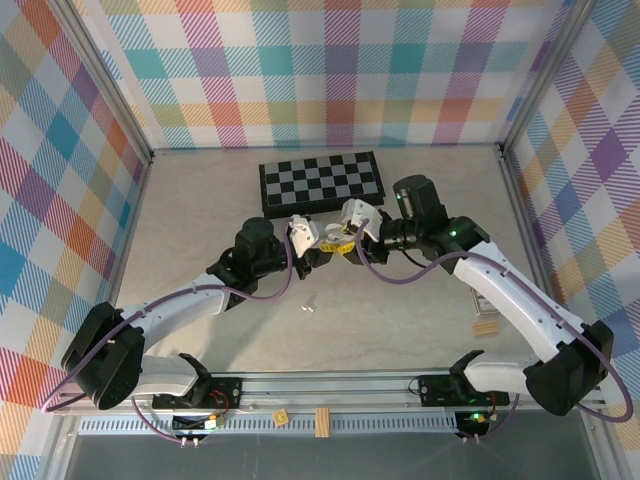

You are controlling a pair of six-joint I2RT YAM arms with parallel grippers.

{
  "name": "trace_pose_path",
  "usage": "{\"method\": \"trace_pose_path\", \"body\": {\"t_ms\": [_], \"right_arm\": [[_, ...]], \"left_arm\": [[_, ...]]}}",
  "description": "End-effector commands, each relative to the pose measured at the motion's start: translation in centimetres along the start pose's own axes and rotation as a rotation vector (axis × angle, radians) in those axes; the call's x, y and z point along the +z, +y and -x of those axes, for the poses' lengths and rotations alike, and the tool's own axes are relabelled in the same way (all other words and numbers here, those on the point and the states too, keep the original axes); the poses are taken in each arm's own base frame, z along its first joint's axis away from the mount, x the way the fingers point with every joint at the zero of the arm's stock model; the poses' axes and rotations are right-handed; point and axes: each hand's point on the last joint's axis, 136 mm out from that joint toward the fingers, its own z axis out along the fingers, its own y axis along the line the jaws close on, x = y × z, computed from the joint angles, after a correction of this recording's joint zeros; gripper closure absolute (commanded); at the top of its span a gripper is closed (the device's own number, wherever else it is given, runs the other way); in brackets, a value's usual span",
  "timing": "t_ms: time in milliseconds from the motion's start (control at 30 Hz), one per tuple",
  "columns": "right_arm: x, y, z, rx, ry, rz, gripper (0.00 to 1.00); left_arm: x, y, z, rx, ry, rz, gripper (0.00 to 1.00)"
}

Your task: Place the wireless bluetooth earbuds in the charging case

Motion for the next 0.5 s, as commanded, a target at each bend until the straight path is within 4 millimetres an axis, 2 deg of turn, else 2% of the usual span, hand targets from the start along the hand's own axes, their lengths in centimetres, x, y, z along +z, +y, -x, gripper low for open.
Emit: {"method": "trace_pose_path", "body": {"t_ms": [0,233,467], "right_arm": [[0.4,0.0,0.6,-0.069,0.01,0.024,0.55],[1.7,-0.7,0.5,-0.069,0.04,0.041,0.58],[2.9,-0.4,-0.1,-0.061,0.071,0.078,0.61]], "left_arm": [[-0.5,-0.3,0.1,0.038,-0.007,-0.021,0.91],[-0.5,-0.6,-0.2,0.045,0.004,-0.043,0.91],[-0.5,-0.5,0.0,0.043,-0.005,-0.041,0.91]]}}
